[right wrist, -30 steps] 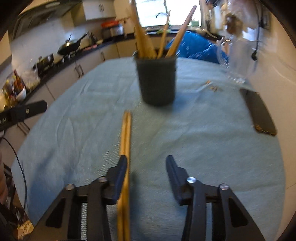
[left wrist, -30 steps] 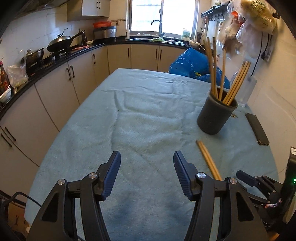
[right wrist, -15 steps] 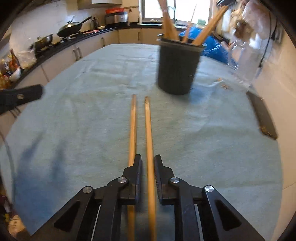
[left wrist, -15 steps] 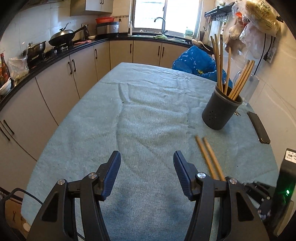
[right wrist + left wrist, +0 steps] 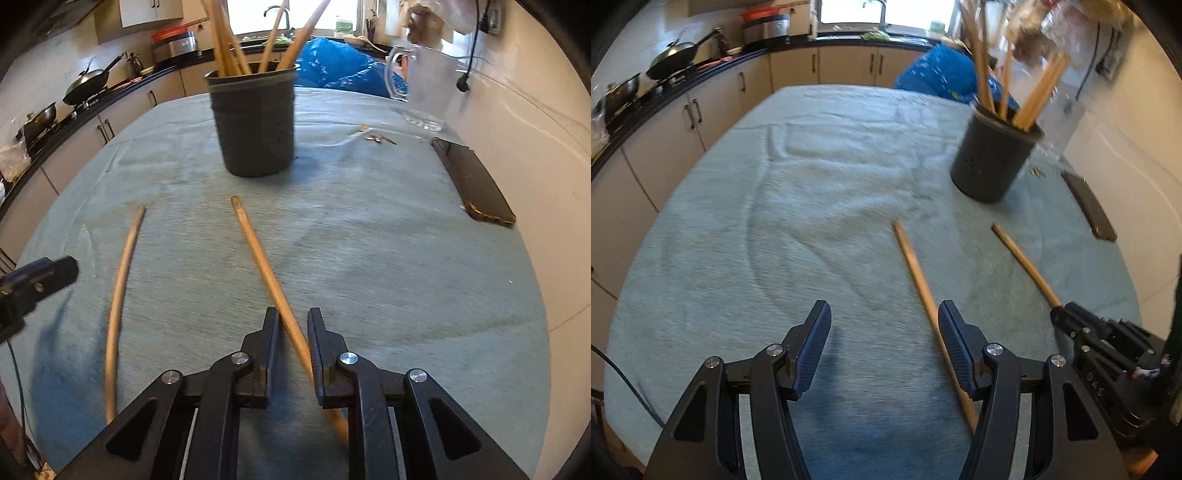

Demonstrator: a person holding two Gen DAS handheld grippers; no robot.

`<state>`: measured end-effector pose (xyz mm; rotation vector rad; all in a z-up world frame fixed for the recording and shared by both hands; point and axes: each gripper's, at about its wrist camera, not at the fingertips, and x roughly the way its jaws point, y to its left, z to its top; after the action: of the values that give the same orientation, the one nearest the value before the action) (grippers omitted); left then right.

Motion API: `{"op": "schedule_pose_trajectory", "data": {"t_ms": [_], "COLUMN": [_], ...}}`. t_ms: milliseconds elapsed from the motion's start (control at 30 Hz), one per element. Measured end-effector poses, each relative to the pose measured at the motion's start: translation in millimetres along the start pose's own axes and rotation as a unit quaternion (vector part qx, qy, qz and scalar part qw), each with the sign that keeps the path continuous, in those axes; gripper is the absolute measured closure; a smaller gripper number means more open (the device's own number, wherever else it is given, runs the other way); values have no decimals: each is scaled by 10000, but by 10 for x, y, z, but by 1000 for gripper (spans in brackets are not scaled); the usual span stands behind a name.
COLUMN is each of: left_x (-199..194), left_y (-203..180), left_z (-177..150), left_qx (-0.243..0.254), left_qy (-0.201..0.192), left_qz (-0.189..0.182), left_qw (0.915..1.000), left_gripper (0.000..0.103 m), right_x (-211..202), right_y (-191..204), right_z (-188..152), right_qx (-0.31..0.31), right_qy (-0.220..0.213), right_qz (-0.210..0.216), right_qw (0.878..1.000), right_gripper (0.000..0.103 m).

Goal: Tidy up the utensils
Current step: 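Move both open tools down over the remaining chopsticks on the towel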

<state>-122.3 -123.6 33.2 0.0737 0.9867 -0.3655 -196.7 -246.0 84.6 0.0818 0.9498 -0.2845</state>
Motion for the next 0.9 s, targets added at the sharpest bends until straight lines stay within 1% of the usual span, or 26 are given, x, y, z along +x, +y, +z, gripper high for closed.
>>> {"op": "schedule_pose_trajectory", "data": {"t_ms": [67, 367, 633, 700, 800, 867, 900], "left_x": [63, 225, 225, 239, 226, 223, 218], "left_y": [-83, -387, -452, -467, -483, -495, -502], "left_z": [-10, -73, -138, -126, -135, -136, -139], "left_qx": [83, 527, 711, 733, 773, 805, 820], "left_qy": [91, 283, 295, 285, 249, 247, 243], "left_qz": [-33, 100, 200, 216, 226, 201, 187], "left_qw": [9999, 9982, 9968, 9967, 9964, 9962, 9962], "left_gripper": [44, 44, 44, 45, 56, 66, 69], "right_x": [-8, -14, -10, -9, -9, -8, -7], "right_y": [-21, -60, -76, -74, -63, -63, -60], "right_z": [-15, -58, -75, -75, -78, -78, -76], "right_qx": [-1, -4, -23, -15, -29, -24, -23], "right_qy": [-28, -128, -152, -151, -155, -155, -155], "right_qz": [11, 118, 152, 155, 141, 140, 138], "right_qw": [10000, 9998, 9998, 9998, 9998, 9998, 9998], "right_gripper": [84, 80, 79, 79, 79, 79, 79]}}
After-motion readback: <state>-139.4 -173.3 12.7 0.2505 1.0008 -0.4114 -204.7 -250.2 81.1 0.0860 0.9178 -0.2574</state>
